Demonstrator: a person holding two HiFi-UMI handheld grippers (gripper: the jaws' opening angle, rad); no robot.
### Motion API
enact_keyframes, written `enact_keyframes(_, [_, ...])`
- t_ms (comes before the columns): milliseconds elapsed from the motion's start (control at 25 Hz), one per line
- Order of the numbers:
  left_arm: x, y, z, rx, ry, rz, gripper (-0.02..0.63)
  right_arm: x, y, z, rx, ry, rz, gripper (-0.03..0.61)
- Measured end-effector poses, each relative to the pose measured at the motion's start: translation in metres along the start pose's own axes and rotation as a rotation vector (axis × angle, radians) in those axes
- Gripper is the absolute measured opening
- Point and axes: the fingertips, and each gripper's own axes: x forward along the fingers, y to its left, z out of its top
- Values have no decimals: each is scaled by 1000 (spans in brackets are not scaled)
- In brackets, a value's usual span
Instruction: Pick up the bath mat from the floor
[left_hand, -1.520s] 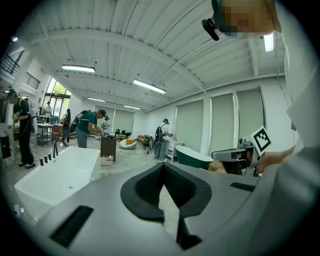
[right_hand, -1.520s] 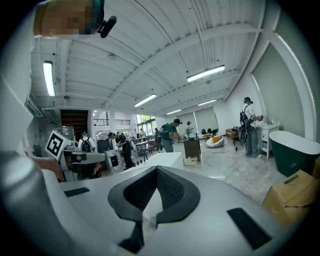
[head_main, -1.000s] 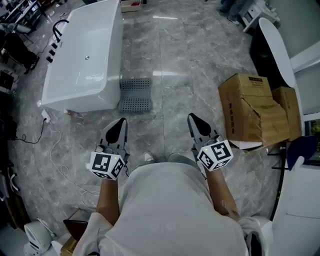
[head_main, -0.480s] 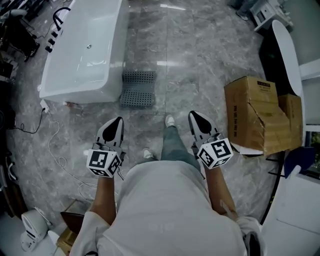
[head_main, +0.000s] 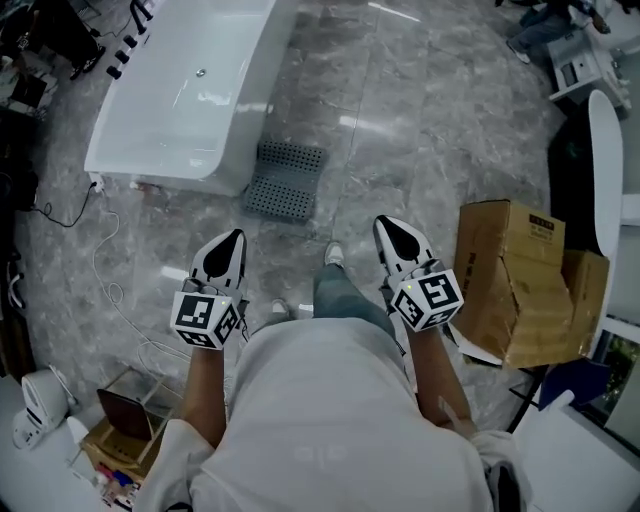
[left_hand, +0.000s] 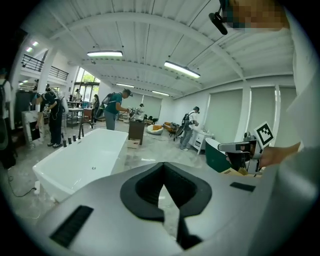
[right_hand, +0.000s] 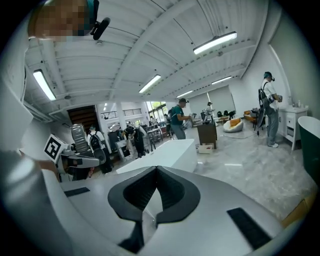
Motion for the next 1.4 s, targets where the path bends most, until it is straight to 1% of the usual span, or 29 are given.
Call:
enact_keyframes(200, [28,4,4,-31,21,107,15,45,-32,8,-9,65,126,26])
enact_keyframes(440, [48,15,-3,-96,42,235,15,100,-48,6,-11,146,275,26])
enact_keyframes(560, [58,18,-11,-117,54,273,15,124,-53,-1,-12,185,324,26])
enact_keyframes(720, [61,31,-28,-157,87,319,15,157,-49,-20,-34,245,375,26])
enact_keyframes(880, [68,37,-50,-180,131,339,15,181,-50,-42,-48,309,414,27])
enact_keyframes(1080, [66,60,-78,-241,170,365,15,213,-37,-75,-45,397,443,28])
enact_keyframes(1240, [72,75,-99,-259,193,363,15,235,-32,-103,-47,438,437,28])
enact_keyframes(1400, [75,97,-124,-291,229,349,15,259,-30,-135,-18,479,398,28])
